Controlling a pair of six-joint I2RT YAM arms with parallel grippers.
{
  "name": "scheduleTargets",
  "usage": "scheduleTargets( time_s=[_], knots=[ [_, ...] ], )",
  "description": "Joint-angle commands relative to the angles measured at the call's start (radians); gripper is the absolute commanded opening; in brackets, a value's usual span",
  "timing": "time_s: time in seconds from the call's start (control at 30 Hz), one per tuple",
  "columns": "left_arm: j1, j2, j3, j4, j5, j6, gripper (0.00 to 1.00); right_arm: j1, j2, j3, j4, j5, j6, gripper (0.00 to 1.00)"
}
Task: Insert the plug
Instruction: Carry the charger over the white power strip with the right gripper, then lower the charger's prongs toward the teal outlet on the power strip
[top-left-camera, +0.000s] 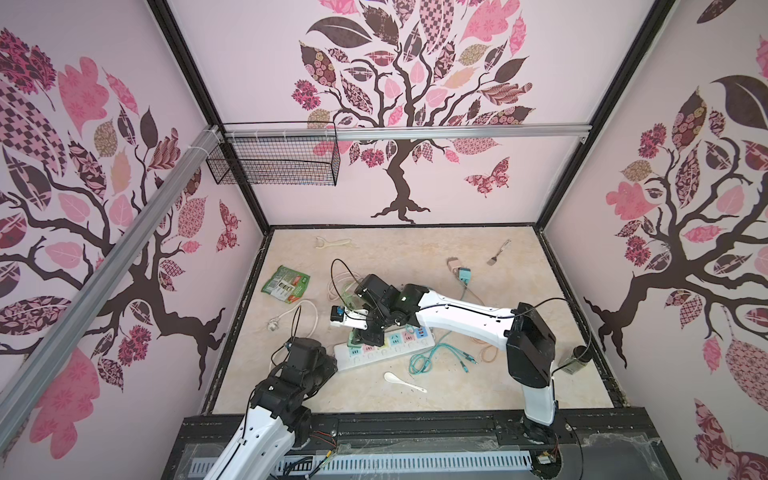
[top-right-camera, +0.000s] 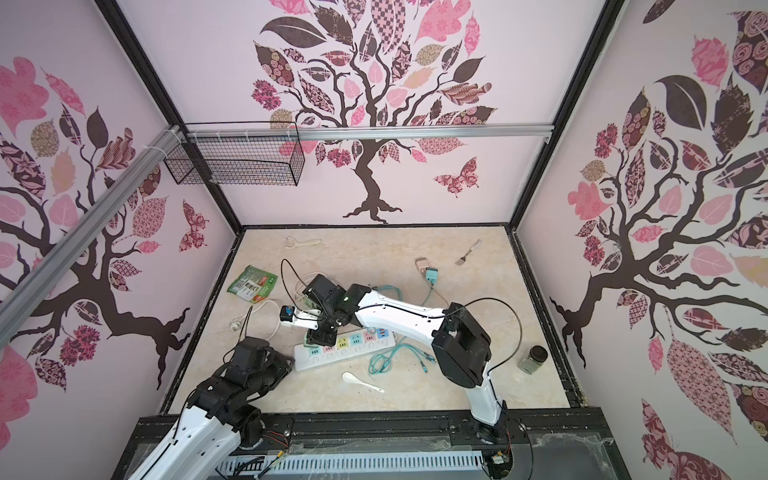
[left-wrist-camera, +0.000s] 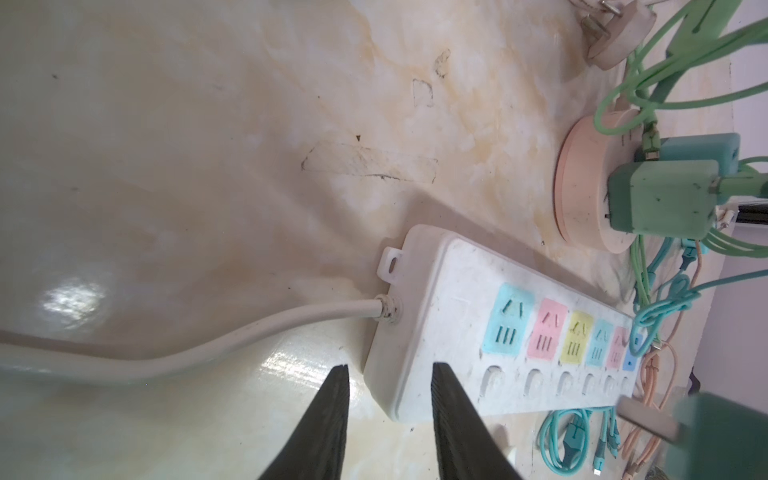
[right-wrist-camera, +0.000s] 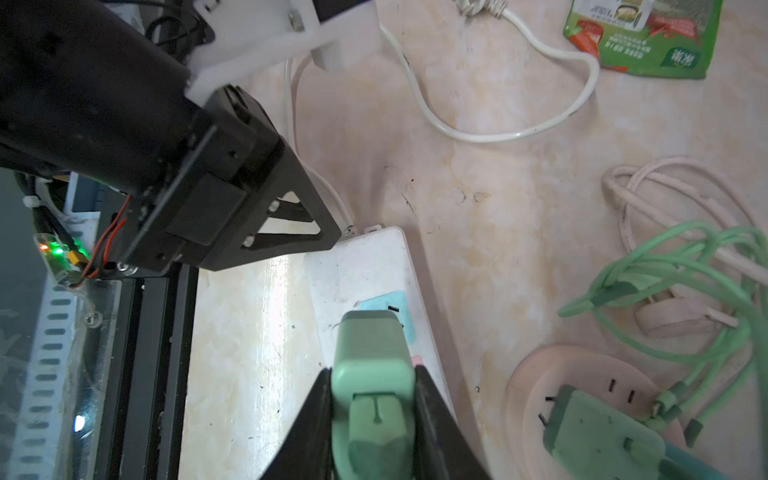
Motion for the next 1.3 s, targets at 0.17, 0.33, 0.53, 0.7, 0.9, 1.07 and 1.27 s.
scheduleTargets(
  time_s=[0.17,0.33,0.53,0.7,0.9,1.07,1.27],
  knots=[
    [0.005,-0.005,-0.032,0.040,0.022,0.020,0.35,0.021,0.082,0.056,-0.048,0.038,-0.047,0.24],
    [0.006,0.001,-0.043,0.048,0.030,0.021,0.33,0.027,0.098,0.063,-0.053,0.038,-0.054,0.24],
    [0.005,0.004,-0.052,0.054,0.031,0.024,0.30,0.039,0.121,0.074,-0.056,0.057,-0.065,0.24],
    [0.006,0.001,-0.057,0.054,0.032,0.025,0.29,0.044,0.139,0.086,-0.056,0.066,-0.072,0.24],
    [0.005,0.002,-0.058,0.054,0.032,0.025,0.29,0.046,0.159,0.106,-0.063,0.089,-0.085,0.24],
    [0.005,0.001,-0.059,0.054,0.029,0.025,0.29,0.048,0.176,0.120,-0.081,0.129,-0.104,0.25],
    [0.004,0.003,-0.061,0.054,0.028,0.025,0.28,0.049,0.175,0.128,-0.108,0.149,-0.121,0.25]
  ],
)
